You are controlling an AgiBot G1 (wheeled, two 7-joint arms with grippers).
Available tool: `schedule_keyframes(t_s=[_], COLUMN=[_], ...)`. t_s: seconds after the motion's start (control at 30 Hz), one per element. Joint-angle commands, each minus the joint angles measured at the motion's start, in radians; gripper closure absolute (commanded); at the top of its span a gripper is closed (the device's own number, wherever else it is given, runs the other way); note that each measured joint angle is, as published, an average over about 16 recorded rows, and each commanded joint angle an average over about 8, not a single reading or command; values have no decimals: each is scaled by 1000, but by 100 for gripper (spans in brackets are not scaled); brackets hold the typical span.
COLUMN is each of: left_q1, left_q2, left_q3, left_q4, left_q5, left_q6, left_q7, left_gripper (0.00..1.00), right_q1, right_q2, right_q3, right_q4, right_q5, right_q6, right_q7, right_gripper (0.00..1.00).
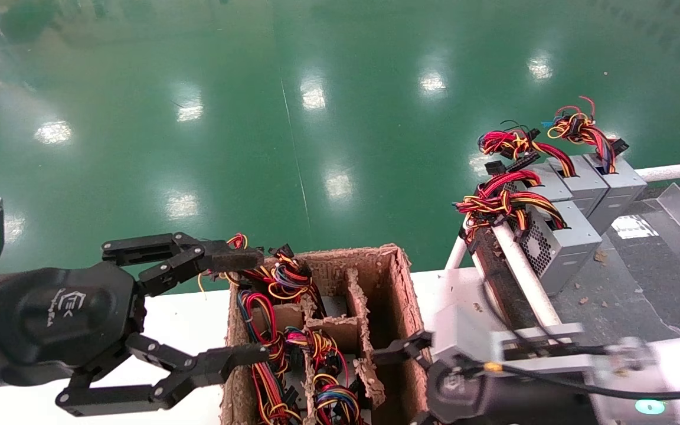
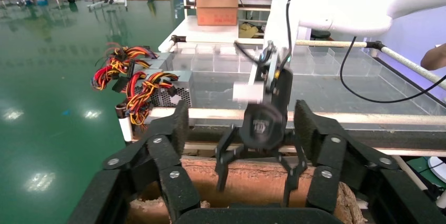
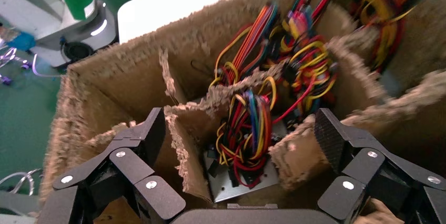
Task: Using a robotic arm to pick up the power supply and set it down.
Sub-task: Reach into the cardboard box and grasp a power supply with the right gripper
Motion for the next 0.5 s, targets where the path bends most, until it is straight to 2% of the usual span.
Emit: schedule_keyframes(t_s=[0.03, 0.27, 0.5], left_q1=[0, 0, 0], left_q2=[0, 0, 0], left_q3=[0, 0, 0], left_q4=[0, 0, 0], left_q5=[0, 0, 0], left_q6=[0, 0, 0], left_q7=[0, 0, 0], left_gripper=[0, 0, 0], right_q1=[10, 36, 45], right_q2=[-33, -96, -114], right_q3=[-22, -51, -73], right_q4=[-30, -89, -88], right_q5=[-29, -62, -98], right_q6=[0, -3, -6], right_q7=[0, -13, -17], right_gripper=[100, 100, 100])
